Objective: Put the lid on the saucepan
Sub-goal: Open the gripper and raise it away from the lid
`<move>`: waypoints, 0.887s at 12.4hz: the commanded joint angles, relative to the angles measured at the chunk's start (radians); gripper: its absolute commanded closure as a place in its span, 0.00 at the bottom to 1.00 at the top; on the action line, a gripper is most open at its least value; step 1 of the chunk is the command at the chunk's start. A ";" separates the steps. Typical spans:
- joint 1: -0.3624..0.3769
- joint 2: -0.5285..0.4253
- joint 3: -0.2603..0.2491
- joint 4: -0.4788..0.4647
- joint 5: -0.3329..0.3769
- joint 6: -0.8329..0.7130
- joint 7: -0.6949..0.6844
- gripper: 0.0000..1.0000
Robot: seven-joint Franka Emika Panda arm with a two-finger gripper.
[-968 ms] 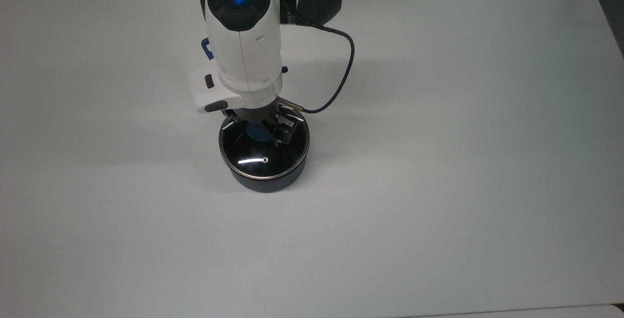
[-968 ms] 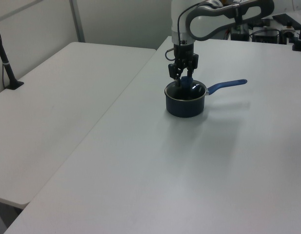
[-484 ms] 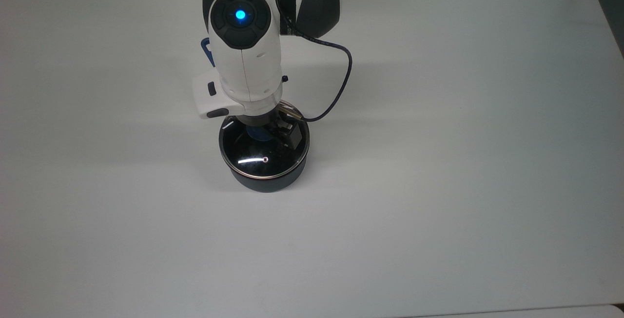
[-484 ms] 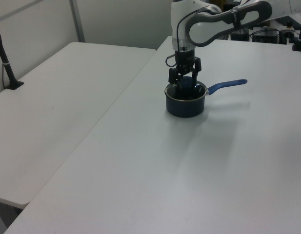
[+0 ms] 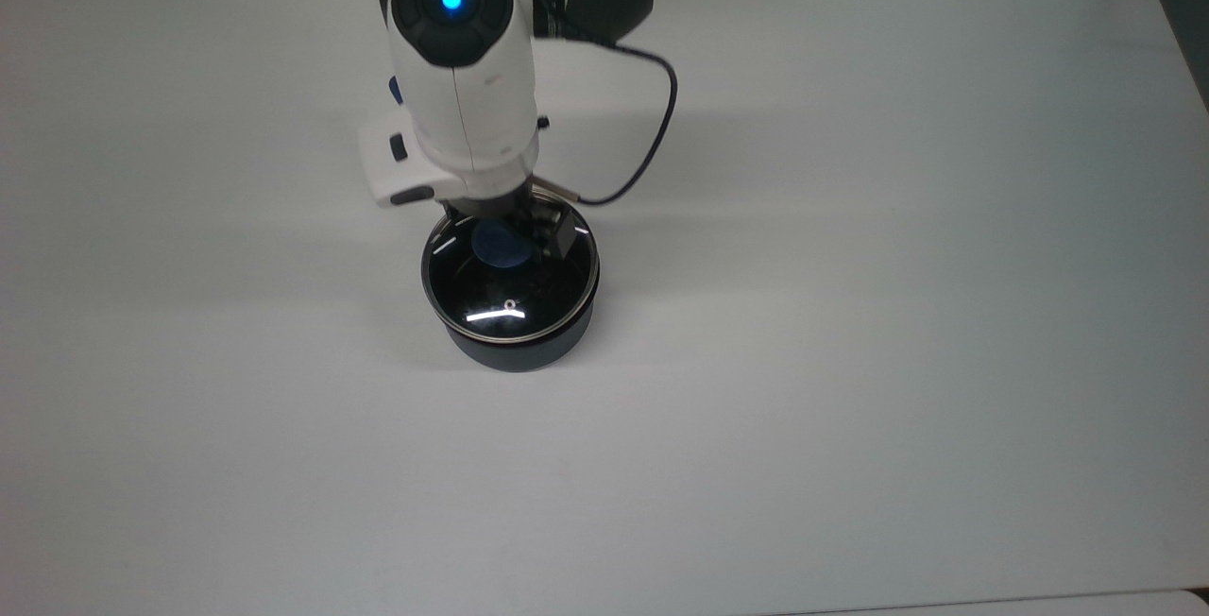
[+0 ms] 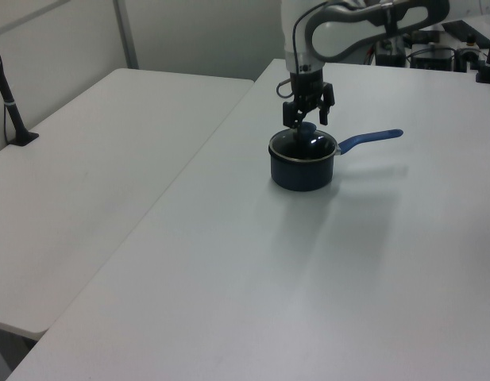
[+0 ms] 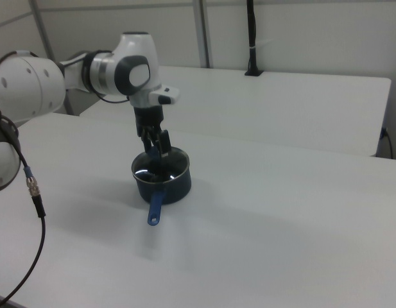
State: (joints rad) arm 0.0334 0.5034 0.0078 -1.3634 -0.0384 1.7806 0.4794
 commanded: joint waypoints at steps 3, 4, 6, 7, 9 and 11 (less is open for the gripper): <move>-0.009 -0.201 -0.006 -0.104 0.011 -0.139 -0.222 0.00; -0.009 -0.203 -0.003 -0.105 0.009 -0.151 -0.225 0.00; -0.010 -0.232 0.000 -0.140 0.009 -0.158 -0.309 0.00; -0.013 -0.271 0.000 -0.178 0.011 -0.155 -0.353 0.00; -0.041 -0.334 0.003 -0.230 0.014 -0.155 -0.425 0.00; -0.078 -0.382 0.003 -0.249 0.020 -0.158 -0.510 0.00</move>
State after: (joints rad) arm -0.0048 0.2237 0.0077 -1.5286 -0.0379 1.6292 0.0698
